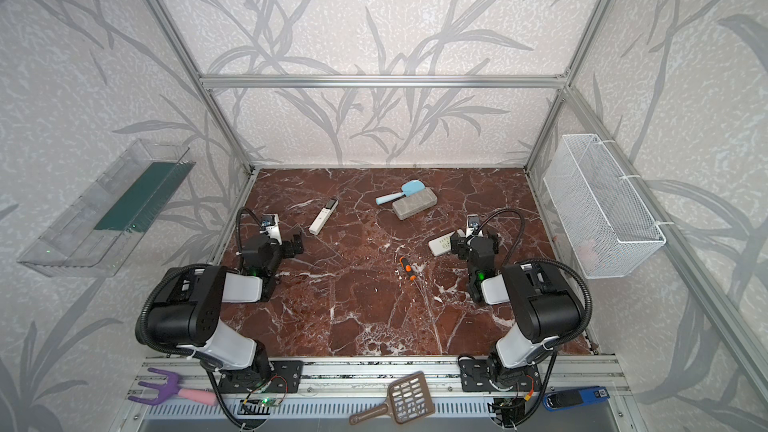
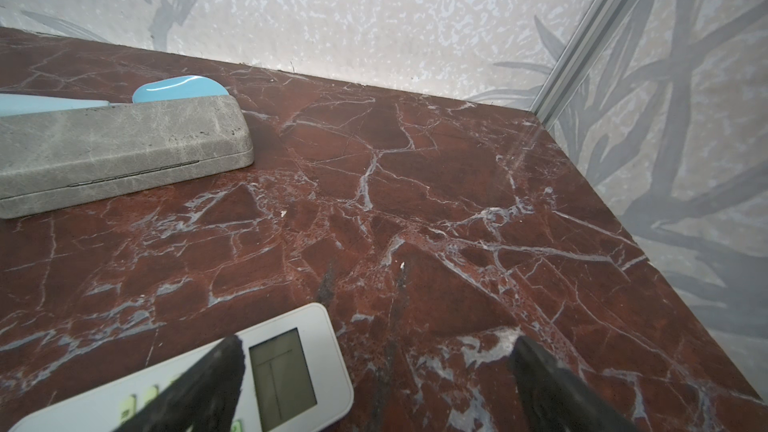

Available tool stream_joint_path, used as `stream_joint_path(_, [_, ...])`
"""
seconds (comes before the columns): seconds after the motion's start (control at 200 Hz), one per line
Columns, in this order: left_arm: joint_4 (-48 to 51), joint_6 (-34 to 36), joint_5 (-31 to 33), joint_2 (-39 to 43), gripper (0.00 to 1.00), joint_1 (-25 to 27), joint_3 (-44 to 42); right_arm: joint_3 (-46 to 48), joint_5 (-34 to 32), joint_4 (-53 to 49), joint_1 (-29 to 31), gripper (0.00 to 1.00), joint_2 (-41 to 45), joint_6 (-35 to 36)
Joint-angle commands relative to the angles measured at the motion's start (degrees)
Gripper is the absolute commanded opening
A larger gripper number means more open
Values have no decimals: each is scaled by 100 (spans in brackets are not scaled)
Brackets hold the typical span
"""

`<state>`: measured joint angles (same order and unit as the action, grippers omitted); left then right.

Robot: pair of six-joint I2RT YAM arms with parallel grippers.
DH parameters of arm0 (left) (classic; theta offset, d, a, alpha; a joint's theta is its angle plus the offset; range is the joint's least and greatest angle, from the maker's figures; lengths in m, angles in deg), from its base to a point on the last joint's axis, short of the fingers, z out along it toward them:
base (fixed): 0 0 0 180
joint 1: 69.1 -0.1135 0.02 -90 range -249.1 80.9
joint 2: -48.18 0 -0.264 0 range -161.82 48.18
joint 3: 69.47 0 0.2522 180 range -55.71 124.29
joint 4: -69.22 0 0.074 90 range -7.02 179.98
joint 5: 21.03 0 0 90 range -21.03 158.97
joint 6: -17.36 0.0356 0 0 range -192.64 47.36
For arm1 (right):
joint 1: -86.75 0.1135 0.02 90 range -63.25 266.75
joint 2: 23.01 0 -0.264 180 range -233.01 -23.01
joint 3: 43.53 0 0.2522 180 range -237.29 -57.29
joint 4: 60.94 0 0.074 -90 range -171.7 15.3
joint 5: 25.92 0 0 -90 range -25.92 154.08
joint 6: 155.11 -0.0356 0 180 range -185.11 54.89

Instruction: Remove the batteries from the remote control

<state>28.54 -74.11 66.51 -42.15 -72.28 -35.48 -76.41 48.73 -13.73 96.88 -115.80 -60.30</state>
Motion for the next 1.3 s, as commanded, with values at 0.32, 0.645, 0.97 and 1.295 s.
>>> stream_joint_path(0.32, [-933,8,697,641,99,127,-621,243,-38,233,15,100,534,62])
stream_joint_path(0.645, [2181,-277,1117,2664,98,653,334,-1637,497,-4526,140,96,2229,-1079])
stream_joint_path(0.97, [5046,-419,593,1474,86,1760,2532,-3884,812,-7063,1288,94,465,-2072])
stream_joint_path(1.295, [5794,464,-202,-798,86,3465,4558,-3979,1271,-7898,1130,95,355,-3153])
